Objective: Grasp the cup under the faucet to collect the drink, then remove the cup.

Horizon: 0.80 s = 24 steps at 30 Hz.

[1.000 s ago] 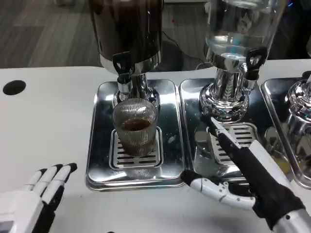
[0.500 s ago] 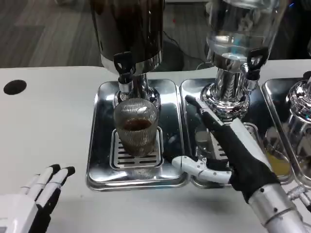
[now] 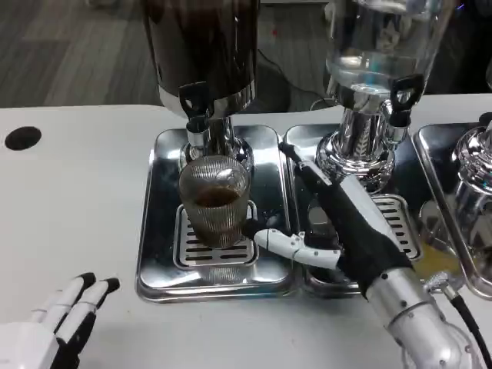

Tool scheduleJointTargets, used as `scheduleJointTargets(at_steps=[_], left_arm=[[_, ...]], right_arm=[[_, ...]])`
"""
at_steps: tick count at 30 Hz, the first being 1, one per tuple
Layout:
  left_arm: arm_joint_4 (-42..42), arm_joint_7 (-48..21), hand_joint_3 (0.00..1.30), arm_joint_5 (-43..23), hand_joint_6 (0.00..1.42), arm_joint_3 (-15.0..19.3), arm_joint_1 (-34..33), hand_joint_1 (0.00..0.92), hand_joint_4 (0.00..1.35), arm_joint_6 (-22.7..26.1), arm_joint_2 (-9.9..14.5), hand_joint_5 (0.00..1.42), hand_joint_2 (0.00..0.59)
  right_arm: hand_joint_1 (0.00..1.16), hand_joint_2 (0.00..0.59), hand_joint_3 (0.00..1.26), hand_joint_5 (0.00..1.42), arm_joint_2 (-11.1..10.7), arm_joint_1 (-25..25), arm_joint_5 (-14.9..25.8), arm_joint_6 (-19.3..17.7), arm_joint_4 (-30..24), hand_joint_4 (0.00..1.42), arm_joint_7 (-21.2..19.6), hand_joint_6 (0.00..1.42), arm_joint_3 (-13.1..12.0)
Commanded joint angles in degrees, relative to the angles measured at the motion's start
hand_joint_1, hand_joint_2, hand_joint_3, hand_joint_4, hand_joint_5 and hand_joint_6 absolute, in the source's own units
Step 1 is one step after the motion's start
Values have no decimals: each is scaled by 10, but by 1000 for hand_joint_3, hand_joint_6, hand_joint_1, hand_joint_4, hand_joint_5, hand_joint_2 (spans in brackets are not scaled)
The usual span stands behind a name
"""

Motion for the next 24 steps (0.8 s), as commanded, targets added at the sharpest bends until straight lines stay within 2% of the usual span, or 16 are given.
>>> scheduleJointTargets(at_steps=[1,11,24], left_arm=[[-10,6,129,-1,378,10,14,0,3,-14,-7,102,72],[-9,7,153,-5,382,17,33,0,19,-33,-14,103,78],[0,4,173,-11,384,31,49,0,22,-59,-21,113,80]], right_arm=[[633,121,22,27,11,-19,-1,6,11,2,-10,0,8],[649,110,6,25,40,-57,0,26,45,2,-19,0,25],[663,103,6,25,69,-92,7,10,112,1,-35,0,35]])
